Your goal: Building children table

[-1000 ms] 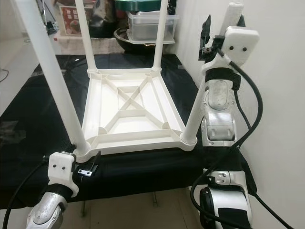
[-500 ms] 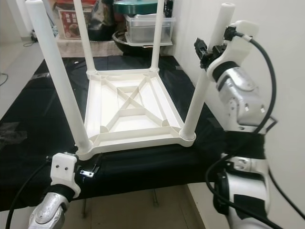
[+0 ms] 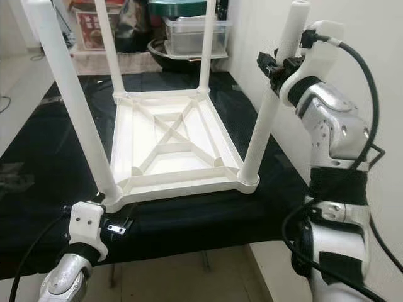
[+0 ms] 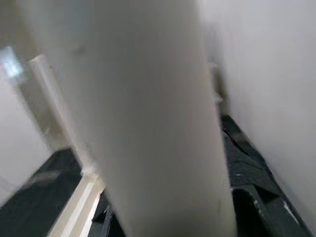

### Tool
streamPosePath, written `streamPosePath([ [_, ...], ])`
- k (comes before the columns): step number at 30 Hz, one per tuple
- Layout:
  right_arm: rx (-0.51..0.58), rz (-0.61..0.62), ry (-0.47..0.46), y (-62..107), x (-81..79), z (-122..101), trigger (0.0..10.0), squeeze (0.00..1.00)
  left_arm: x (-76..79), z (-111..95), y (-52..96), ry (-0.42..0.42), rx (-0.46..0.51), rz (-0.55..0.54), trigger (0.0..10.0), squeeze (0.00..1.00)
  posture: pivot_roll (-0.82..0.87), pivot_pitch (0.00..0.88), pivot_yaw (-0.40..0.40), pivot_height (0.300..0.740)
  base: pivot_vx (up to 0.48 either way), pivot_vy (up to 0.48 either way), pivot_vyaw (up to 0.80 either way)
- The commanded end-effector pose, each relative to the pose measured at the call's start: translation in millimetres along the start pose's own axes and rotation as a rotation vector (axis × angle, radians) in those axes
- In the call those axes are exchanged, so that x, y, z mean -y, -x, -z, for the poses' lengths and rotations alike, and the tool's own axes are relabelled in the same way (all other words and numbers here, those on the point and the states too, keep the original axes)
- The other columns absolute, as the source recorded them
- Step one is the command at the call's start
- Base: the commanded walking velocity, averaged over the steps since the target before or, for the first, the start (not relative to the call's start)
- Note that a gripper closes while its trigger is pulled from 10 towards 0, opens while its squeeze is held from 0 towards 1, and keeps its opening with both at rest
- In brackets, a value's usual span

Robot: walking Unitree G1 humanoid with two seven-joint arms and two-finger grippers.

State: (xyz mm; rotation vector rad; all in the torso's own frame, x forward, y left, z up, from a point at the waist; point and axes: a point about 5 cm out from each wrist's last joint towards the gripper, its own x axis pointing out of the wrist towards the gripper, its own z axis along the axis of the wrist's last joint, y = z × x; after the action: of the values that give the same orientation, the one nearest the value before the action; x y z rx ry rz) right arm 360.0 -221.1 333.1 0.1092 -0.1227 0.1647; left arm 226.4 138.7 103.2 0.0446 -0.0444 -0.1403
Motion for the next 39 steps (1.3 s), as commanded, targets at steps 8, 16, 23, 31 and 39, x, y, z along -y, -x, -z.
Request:
streamPosePath([
  [8,-0.339,0.133,-0.743,-15.6,-26.4,109.4,0.0,0.0,1.8,3.0,0.2,0.0,-0.011,0.003,10.0,0.0,0.05,0.0,-0.067,0.74,0.0,0.0,0.0],
  [16,-0.454,0.135,-0.794,-14.1,-41.0,138.5,0.0,0.0,1.3,2.8,0.6,0.001,-0.008,-0.002,10.0,0.0,0.05,0.0,-0.08,0.74,0.0,0.0,0.0],
  [23,-0.493,0.104,-0.877,-25.0,-58.6,138.0,0.0,0.0,4.7,4.3,1.5,0.009,-0.011,-0.003,10.0,0.0,0.05,0.0,-0.089,0.74,0.0,0.0,0.0],
  [31,-0.616,0.092,-0.963,-18.9,-97.1,161.9,0.0,0.0,2.4,3.7,5.2,0.004,-0.014,-0.009,10.0,0.0,0.07,0.0,-0.097,0.74,0.0,0.0,0.0],
  [39,-0.776,0.118,-1.036,1.5,-122.0,206.2,0.0,0.0,-3.0,3.1,9.2,-0.007,-0.02,-0.029,10.0,0.0,0.09,0.0,-0.1,0.74,0.0,0.0,0.0],
])
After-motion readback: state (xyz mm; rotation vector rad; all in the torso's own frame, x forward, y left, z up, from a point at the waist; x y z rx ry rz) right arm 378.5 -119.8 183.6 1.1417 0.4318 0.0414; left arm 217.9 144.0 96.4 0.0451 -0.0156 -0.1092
